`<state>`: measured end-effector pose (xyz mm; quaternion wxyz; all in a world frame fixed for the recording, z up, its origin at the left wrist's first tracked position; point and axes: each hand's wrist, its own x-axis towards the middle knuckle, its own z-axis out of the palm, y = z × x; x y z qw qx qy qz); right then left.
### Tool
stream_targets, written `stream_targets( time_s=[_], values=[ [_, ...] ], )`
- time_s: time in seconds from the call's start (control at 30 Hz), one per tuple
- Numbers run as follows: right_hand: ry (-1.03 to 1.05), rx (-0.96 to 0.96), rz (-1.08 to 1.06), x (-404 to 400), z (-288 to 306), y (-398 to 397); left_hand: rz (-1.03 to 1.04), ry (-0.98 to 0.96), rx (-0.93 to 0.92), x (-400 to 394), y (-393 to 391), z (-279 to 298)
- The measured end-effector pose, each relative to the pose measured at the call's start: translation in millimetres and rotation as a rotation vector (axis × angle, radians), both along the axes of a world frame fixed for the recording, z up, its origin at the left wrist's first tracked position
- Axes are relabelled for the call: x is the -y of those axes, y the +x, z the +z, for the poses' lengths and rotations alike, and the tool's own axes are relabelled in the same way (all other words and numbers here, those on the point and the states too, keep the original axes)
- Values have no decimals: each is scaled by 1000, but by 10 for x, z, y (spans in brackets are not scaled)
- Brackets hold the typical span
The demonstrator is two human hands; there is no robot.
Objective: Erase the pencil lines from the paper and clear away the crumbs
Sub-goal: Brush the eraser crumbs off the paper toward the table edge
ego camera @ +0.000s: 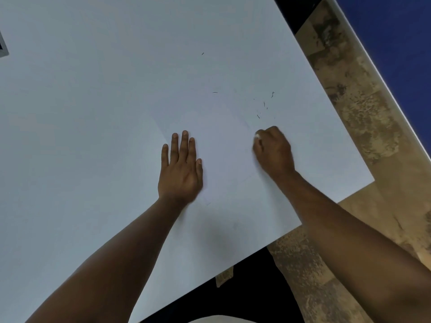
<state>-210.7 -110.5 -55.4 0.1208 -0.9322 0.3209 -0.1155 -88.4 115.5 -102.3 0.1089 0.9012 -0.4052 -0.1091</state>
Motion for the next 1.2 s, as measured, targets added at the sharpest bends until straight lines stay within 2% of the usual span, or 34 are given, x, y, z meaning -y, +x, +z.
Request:
stream_targets(
  time_s=[0.07,0.13,0.2,0.3,0.37,0.43,0.5,0.57,0.63,0.93,1.1,1.2],
  values=[
    [43,73,-85,24,30,-49,4,-6,-7,3,-2,7],
    [97,132,-53,-161,16,3,5,-6,1,5,-3,8],
    [153,162,94,-459,-30,97,-3,-5,10,11,3,10],
    [171,108,381,-854,-100,224,-16,1,25,5,8,0],
    [140,36,431,-813,-154,275,-18,8,27,2,11,2],
    [72,-57,342,-501,-219,318,-29,14,29,13,11,5],
    [-1,-136,149,-26,-204,303,-47,26,19,22,1,3],
    [35,-47,-27,369,-137,255,-48,32,18,17,-2,1],
    [62,30,20,474,-66,178,-53,38,23,7,5,-8],
    [246,176,-33,-382,-136,159,-30,-30,1,-2,15,-14],
    [355,200,-103,-768,-105,211,150,-247,-104,-33,4,92],
    [404,221,-134,-887,-57,242,295,-304,-86,23,-43,227]
  ],
)
